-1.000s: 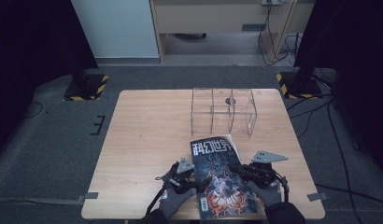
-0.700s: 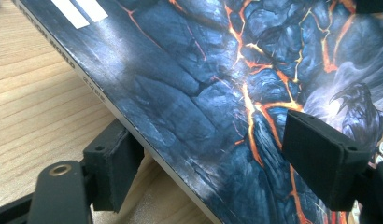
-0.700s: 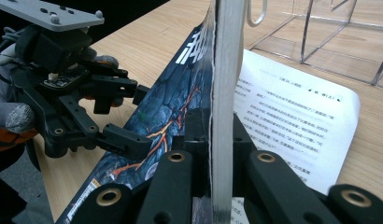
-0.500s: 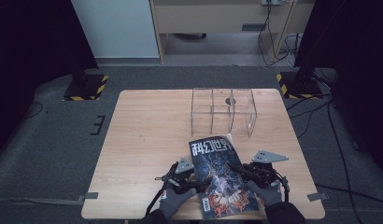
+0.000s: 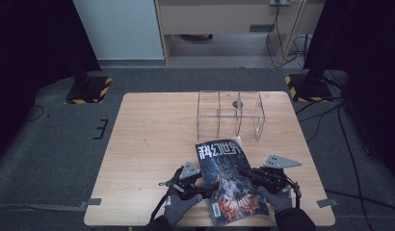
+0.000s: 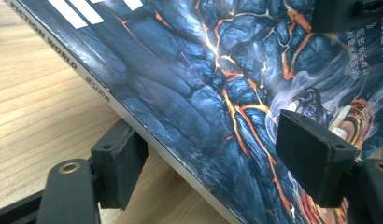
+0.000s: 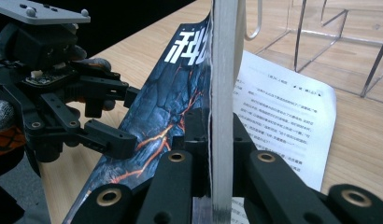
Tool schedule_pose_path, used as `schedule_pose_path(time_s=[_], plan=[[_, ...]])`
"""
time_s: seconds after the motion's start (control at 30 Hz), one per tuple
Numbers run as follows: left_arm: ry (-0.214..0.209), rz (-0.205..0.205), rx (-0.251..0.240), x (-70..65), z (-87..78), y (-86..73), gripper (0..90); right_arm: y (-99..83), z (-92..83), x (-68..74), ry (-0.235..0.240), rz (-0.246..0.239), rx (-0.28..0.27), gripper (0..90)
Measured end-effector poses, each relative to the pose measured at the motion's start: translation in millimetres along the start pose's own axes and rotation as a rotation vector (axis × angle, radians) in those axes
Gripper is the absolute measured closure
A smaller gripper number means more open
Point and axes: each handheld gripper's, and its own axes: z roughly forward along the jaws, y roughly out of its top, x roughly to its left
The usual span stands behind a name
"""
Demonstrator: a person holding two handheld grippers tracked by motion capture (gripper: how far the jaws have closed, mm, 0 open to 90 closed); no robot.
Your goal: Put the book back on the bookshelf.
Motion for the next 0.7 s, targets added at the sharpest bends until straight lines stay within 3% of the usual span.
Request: schedule_pose_path(time_s=[0.17, 0.3, 0.5, 0.7], plan=[[0.026, 0.010, -0.004, -3.6, -0.8, 0.8, 24.4, 0.7, -0.8, 0.4, 0.006, -0.005, -0.011, 83.6], [0.037, -0.009, -0.034, -4.6, -5.5, 3.8, 26.8, 1.7, -1.5, 1.3, 0.019, -0.006, -0.025, 83.6], [0.050, -0.003, -0.076, -12.7, -11.0, 10.1, 29.1, 2.2, -1.1, 1.6, 0.011, -0.004, -0.042, 83.6], [0.054, 0.003, -0.070, -15.4, -10.8, 11.8, 34.1, 3.4, 1.2, 2.5, 0.017, -0.016, -0.042, 83.6]])
